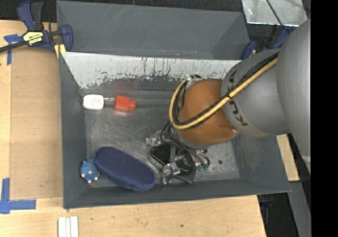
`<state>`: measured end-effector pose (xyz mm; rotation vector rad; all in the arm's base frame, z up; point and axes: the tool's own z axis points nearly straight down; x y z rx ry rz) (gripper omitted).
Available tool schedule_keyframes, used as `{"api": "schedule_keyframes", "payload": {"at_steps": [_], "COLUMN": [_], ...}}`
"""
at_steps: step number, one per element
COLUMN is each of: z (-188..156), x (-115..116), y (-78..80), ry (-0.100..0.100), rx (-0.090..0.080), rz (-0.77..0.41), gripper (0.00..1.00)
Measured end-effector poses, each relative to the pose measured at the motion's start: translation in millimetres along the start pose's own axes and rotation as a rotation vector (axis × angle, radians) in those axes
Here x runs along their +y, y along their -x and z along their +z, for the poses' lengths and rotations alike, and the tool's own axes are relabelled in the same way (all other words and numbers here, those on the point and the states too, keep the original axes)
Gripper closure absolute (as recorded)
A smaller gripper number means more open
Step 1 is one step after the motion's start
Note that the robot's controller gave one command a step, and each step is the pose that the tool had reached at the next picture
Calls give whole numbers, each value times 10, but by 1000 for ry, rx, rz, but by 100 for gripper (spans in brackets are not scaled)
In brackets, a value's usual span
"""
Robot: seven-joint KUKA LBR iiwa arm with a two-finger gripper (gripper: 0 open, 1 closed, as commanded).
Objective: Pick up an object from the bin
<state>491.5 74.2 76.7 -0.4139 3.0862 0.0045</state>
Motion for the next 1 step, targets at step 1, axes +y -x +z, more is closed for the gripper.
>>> {"api": "schedule_keyframes", "payload": {"at_steps": [1], "z": [-537], "x": [-12], "y": [27], "ry": [-1], "rx": [23], "rz": [0], "gripper": [100]}}
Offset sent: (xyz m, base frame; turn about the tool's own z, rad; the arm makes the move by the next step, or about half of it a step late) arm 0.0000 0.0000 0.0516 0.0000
